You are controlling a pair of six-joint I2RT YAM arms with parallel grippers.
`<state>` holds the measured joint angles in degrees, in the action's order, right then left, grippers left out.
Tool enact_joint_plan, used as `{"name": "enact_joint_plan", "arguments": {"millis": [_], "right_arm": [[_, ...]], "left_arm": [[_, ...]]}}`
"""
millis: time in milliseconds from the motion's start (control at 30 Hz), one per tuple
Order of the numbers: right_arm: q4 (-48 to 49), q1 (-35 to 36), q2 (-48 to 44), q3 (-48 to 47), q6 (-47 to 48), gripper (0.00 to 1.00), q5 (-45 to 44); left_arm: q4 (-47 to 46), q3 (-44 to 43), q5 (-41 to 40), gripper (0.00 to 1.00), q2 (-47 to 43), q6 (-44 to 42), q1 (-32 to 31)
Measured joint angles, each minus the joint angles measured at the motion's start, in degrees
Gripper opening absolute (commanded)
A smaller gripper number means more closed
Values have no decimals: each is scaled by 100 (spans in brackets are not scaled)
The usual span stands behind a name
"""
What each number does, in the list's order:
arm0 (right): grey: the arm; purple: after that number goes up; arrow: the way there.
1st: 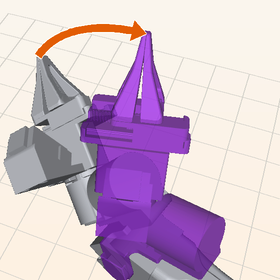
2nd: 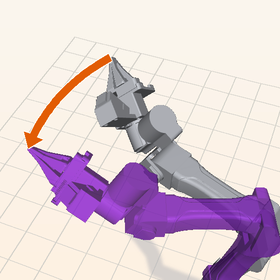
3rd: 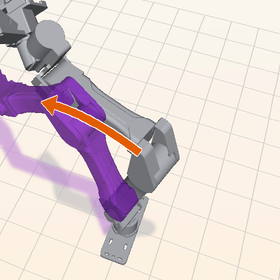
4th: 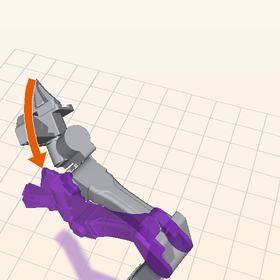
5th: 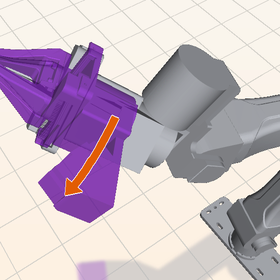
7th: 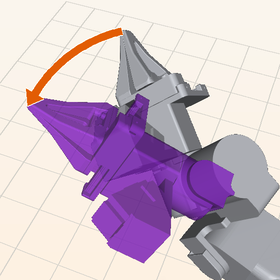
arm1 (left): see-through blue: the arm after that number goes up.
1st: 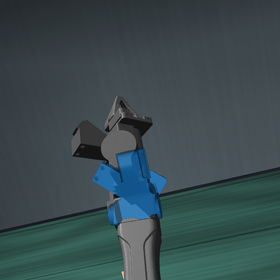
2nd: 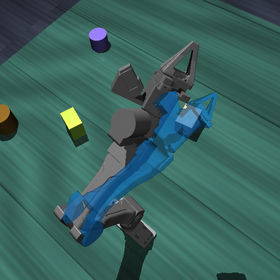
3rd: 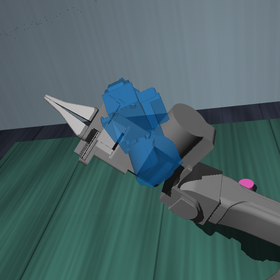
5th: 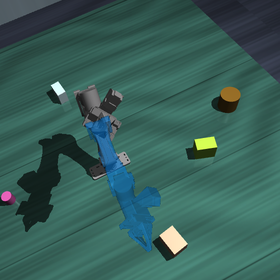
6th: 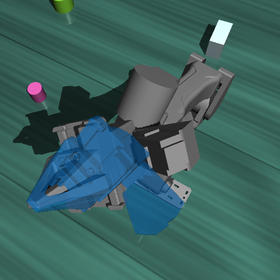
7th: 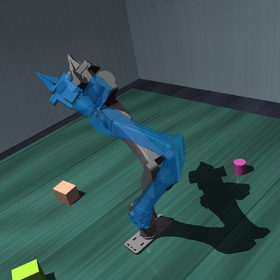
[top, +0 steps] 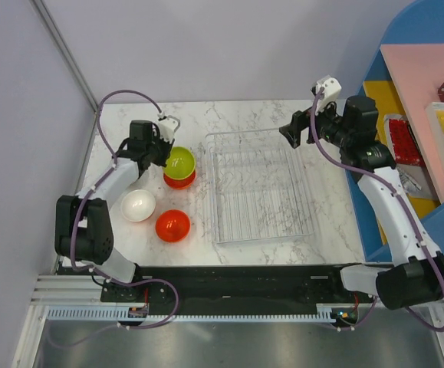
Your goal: Load the bowls into the dish rack
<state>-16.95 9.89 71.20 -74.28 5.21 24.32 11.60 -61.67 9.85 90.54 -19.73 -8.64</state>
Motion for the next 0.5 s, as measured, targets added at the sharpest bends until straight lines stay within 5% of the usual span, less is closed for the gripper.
{"name": "enact_joint_plan", "arguments": {"millis": [267, 500], "right_arm": [[81, 0, 890, -109, -1276, 98, 1937], [3023, 107, 1558, 619, -4271, 98, 3381]], "left_arm": [[203, -549, 1283, 2, -702, -4, -9], [236, -551, 2754, 2, -872, 37, -227]]}}
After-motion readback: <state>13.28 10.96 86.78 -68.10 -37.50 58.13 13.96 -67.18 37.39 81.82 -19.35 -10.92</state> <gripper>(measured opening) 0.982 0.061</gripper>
